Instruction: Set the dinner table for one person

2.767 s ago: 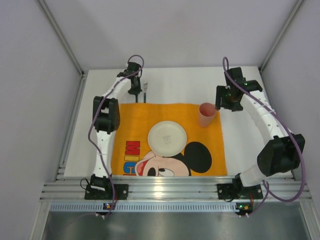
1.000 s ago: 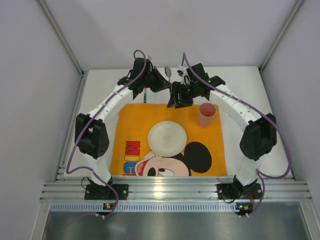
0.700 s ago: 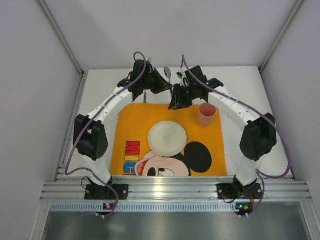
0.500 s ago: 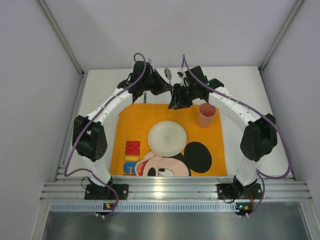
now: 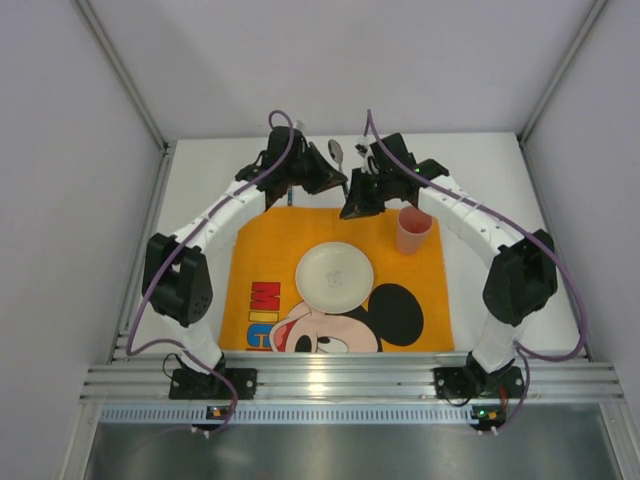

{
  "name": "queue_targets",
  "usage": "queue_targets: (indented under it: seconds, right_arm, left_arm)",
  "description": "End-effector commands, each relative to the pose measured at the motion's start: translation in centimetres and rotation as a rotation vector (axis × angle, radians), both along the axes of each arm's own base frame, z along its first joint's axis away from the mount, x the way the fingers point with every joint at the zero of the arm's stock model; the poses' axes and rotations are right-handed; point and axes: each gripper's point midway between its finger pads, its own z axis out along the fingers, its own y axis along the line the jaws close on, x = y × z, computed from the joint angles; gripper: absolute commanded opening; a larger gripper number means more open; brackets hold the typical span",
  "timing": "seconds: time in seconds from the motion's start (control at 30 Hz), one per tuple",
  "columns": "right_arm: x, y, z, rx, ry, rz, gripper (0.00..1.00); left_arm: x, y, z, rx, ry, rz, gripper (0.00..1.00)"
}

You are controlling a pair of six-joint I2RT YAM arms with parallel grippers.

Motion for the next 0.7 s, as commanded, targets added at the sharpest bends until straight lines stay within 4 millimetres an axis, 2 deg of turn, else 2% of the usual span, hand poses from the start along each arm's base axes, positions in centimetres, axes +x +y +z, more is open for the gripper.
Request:
queue_targets:
  seconds: [0.0,0.03,0.07,0.13,0.17,0.2,0.23,0.27,0.33,0.37,0.43,0.47,0.5,0.57,0.6,0.67]
  right_arm:
    - [0.6,-0.1,3.5,0.036,-0.119,-0.022,0.00]
    - [0.4,-0.1,3.7,0.040,-0.122,-0.017,0.00]
    - [0.2,-0.3,3.5,0.036,-0.114,-0.017,0.00]
    - [-0.4,-0.8,3.8,0.033,-0.114,-0.023,0.00]
    - [-1.1,-1.4,2.7,0.006,-0.089,-0.024,0.00]
    - [-1.4,-2.2,2.9,-0.012,-0.102,-0.038,0.00]
    - [-1.8,-2.8,2.6,-0.030,-0.103,-0.046,0.00]
    - [-2.6,-4.0,0.8,-0.071,-0.069,-0.058,0.00]
    - [-3.5,-5.5,0.4,-0.093,-0.071,-0.086,0.00]
    - [-4.3,-6.4,-1.1,-0.116,-0.033,-0.099,0.00]
    - [-5.5,-7.2,-1.5,-0.123,-0.025,-0.104,0.00]
    - [-6.3,-7.6,-2.5,-0.136,0.007,-0.111,0.00]
    - [-6.9,-7.9,-2.3,-0.129,0.009,-0.116,0.00]
    - [-8.2,-8.5,-3.4,-0.139,0.049,-0.130,0.00]
    - [-8.7,-8.7,-3.2,-0.129,0.048,-0.132,0.00]
    - [-9.8,-9.2,-4.3,-0.140,0.082,-0.142,0.00]
  left_arm:
    - [-1.2,-0.1,4.1,-0.034,-0.104,-0.037,0.00]
    - [-1.4,0.1,3.5,-0.012,-0.089,-0.044,0.00]
    - [-1.3,0.2,3.8,0.004,-0.096,-0.045,0.17]
    - [-1.8,0.8,2.6,0.067,-0.073,-0.063,0.51]
    - [-2.0,1.1,2.3,0.088,-0.065,-0.062,0.72]
    - [-2.1,1.5,1.9,0.125,-0.077,-0.066,0.88]
    - [-2.4,2.0,2.0,0.145,-0.082,-0.065,0.99]
    - [-3.0,2.7,1.0,0.184,-0.050,-0.065,0.99]
    - [-3.4,4.4,0.5,0.253,-0.058,-0.035,0.99]
    - [-4.0,5.3,-0.9,0.284,-0.028,-0.028,0.99]
    - [-4.6,6.9,-1.1,0.316,-0.034,-0.003,0.99]
    - [-5.1,7.8,-2.3,0.335,-0.008,0.006,0.99]
    - [-5.1,9.0,-2.1,0.343,-0.013,0.027,0.99]
    - [-5.0,11.0,-3.0,0.359,0.016,0.063,0.99]
    - [-5.1,11.6,-3.2,0.366,0.026,0.070,0.99]
    - [-4.8,12.7,-3.3,0.368,0.033,0.089,0.98]
